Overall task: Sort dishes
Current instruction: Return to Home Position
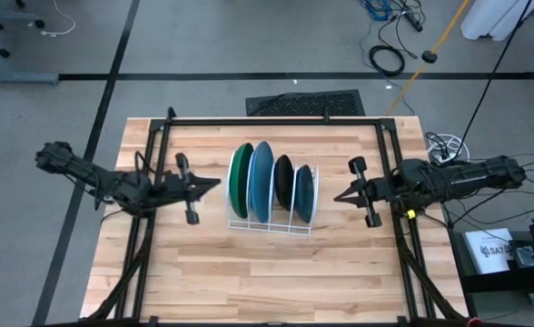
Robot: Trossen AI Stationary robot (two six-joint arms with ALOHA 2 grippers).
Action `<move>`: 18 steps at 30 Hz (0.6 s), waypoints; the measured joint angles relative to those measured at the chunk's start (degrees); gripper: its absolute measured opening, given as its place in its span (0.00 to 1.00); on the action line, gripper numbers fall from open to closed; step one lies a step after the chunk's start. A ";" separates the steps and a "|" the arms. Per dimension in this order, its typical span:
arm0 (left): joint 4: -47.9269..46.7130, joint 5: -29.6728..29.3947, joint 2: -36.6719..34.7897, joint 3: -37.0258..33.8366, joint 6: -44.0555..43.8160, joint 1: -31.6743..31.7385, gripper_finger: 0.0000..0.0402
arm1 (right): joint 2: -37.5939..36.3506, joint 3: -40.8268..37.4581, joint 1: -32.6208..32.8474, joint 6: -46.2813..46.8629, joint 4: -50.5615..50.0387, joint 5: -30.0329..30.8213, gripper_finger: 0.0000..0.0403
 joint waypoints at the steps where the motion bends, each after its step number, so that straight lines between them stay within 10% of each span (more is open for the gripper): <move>1: -0.02 -0.03 -2.19 -2.02 -0.29 0.05 0.01 | -0.56 -0.10 0.00 -0.49 -0.56 0.76 0.00; 18: -1.31 -5.14 -25.68 -25.93 -12.77 2.12 0.00 | -16.29 -20.65 -0.11 4.68 9.64 9.72 0.00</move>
